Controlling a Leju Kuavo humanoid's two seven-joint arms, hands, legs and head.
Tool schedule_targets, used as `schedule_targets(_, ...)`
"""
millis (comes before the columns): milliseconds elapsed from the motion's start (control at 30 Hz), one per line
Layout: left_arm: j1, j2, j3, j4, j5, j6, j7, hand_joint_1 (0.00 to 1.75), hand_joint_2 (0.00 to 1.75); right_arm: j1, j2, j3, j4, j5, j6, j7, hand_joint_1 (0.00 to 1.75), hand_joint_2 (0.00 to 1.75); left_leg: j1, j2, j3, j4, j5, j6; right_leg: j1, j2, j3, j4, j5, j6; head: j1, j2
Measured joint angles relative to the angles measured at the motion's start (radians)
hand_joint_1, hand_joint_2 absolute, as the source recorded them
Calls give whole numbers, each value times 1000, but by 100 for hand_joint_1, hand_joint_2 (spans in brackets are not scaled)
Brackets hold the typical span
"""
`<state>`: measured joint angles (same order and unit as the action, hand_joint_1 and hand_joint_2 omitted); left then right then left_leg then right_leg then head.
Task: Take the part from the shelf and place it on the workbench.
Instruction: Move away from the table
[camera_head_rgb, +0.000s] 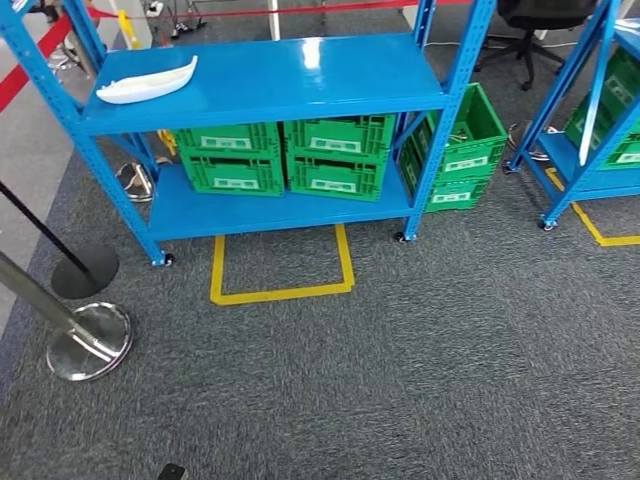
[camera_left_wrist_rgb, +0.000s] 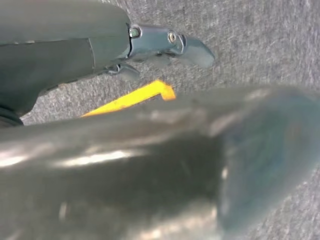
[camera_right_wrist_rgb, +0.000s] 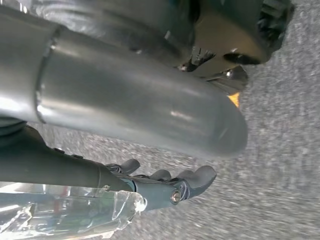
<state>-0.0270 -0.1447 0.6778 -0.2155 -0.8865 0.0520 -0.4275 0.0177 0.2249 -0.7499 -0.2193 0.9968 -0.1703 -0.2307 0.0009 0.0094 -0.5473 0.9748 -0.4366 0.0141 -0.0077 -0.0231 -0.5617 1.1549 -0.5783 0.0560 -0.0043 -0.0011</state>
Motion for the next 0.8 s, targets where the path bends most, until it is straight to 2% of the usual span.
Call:
schedule_targets(67, -2, 0, 0, 0, -1, 1, -1, 0, 0, 2, 0, -2, 0, 0, 4, -1, 0, 0, 0, -19, 3, 0, -4, 2, -1, 19, -78, 127, -49, 4, 5, 0)
schedule_targets(100, -1, 0, 0, 0, -1, 1, -1, 0, 0, 3, 0, -2, 0, 0, 5, -2, 0, 0, 1, -27, 6, 1, -7, 2, -1, 21, -103, 154, -48, 5, 6, 0)
schedule_targets(133, 1, -1, 0, 0, -1, 1, -1, 0, 0, 4, -1, -2, 0, 0, 6, -2, 0, 0, 2, -35, 12, 1, -12, 0, -2, 21, -110, 141, -26, 5, 7, 0)
schedule_targets(200, 3, -1, 0, 0, -1, -1, -1, 0, 0, 5, -1, -3, 0, 0, 7, -3, 0, 0, 6, -47, 29, 1, -25, -8, -6, 23, -76, 20, 66, 9, 7, 0)
schedule_targets(233, 4, -1, 1, 0, -1, -2, -1, 0, 0, 5, 0, -4, 1, 0, 8, -4, 0, 0, 6, -51, 36, 4, -33, -14, -7, 26, -54, -45, 94, 10, 8, 0)
schedule_targets(267, 3, 0, 1, 0, -1, -4, -2, 0, 0, 3, 0, -4, 2, 0, 10, -5, 0, 0, 6, -55, 41, 5, -40, -21, -8, 29, -38, -91, 108, 6, 9, 0)
schedule_targets(300, 3, 0, 2, 0, -1, -5, -3, 0, 0, 3, 0, -5, 3, 0, 11, -8, 0, 0, 5, -56, 43, 6, -47, -27, -7, 32, -28, -112, 110, -1, 10, 0)
schedule_targets(367, 3, 1, 6, 0, -1, -6, -4, 0, 0, 2, 0, -8, 4, -1, 13, -12, 0, 0, 5, -58, 48, 9, -55, -37, -5, 33, -21, -112, 100, -22, 10, 0)
schedule_targets(433, 3, 2, 9, 0, -1, -5, -5, 0, 0, 4, 0, -9, 4, -1, 14, -14, 0, 0, 7, -48, 48, 30, -62, -46, -5, 31, -7, -112, 99, -37, 8, 0)
schedule_targets(467, 1, 2, 10, 0, -1, -5, -5, 0, 0, 3, 0, -9, 4, -1, 14, -15, 0, 0, 7, -40, 31, 63, -74, -51, -5, 30, 1, -112, 94, -43, 7, 0)
schedule_targets(500, -1, 1, 11, 0, -2, -5, -5, 0, 0, 3, 0, -10, 4, -1, 14, -16, 0, 0, 7, -31, -1, 116, -93, -55, -4, 28, 8, -112, 88, -48, 6, 0)
schedule_targets(567, -3, 0, 12, 0, -2, -4, -6, 0, 0, 3, 0, -10, 4, 0, 14, -18, 0, 0, 7, -22, -89, 245, -137, -59, -2, 24, 22, -112, 74, -53, 6, 0)
schedule_targets(600, -1, 0, 12, 0, -3, -4, -6, 0, 0, 3, 0, -10, 4, 0, 14, -18, 0, 0, 7, -21, -124, 285, -146, -58, -1, 24, 31, -112, 65, -54, 5, 0)
schedule_targets(633, 1, 0, 13, 0, -3, -4, -6, 0, 0, 4, -1, -11, 4, 0, 14, -18, 0, 0, 6, -21, -145, 292, -138, -55, 0, 24, 43, -113, 55, -55, 6, 0)
schedule_targets(667, 3, 0, 14, 0, -4, -4, -6, 0, 0, 5, -1, -11, 4, 1, 14, -18, 0, 0, 4, -21, -149, 265, -112, -49, 1, 25, 58, -113, 44, -54, 5, 0)
schedule_targets(733, 5, 0, 15, 0, -5, -4, -6, 0, 0, 6, 0, -11, 4, 2, 14, -19, 0, 0, -7, -18, -130, 150, -20, -30, 3, 23, 89, -116, 20, -50, 5, 0)
schedule_targets(800, 6, 1, 16, 0, -7, -3, -6, 0, 0, 5, 1, -11, 5, 3, 13, -20, 0, 0, -18, -14, -111, 68, 34, -15, 6, 22, 111, -124, -3, -43, 5, 0)
